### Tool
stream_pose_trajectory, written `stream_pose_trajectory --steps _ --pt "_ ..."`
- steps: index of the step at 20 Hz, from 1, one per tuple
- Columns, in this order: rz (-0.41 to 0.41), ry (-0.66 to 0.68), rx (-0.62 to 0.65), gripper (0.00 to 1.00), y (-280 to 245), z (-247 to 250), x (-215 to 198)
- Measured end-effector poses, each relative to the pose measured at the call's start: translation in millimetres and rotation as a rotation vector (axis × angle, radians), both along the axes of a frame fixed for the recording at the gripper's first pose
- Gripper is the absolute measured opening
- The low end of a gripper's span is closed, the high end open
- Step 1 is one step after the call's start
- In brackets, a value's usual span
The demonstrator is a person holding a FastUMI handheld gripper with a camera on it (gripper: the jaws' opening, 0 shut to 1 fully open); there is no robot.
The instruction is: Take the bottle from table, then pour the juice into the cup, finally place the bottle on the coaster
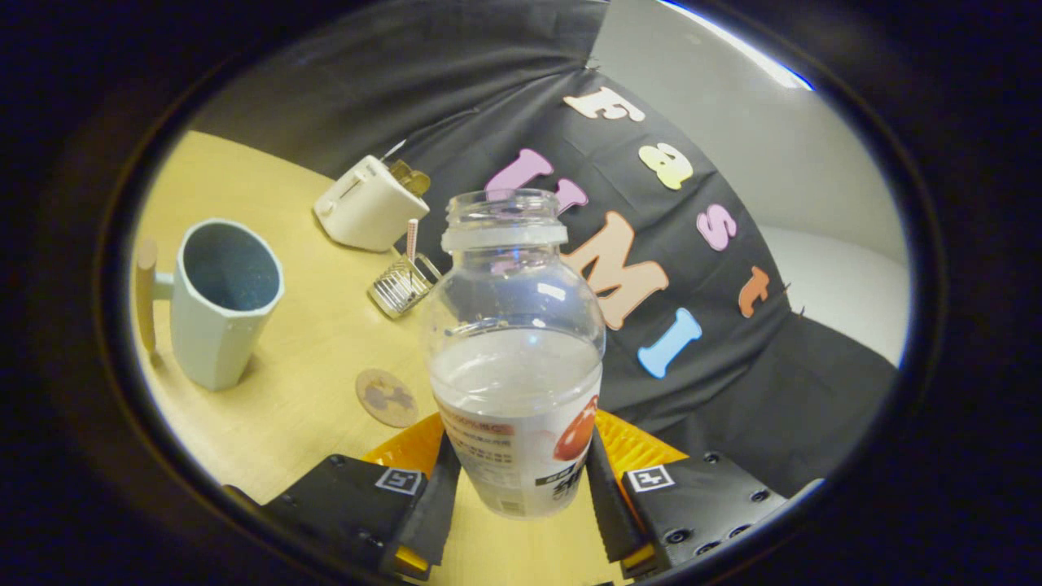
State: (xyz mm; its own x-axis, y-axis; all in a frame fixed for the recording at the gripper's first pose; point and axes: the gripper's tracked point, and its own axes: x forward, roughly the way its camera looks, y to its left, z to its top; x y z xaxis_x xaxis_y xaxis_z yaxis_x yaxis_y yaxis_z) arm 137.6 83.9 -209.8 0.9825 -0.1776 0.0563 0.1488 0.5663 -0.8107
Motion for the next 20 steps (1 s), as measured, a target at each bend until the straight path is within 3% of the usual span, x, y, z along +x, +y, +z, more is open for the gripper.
stream_pose_trajectory --steps 12,20 --pt "-0.029 0.021 -0.25 0.75 12 12 9" --pt "0.004 -0.016 -0.461 0.75 36 19 11"
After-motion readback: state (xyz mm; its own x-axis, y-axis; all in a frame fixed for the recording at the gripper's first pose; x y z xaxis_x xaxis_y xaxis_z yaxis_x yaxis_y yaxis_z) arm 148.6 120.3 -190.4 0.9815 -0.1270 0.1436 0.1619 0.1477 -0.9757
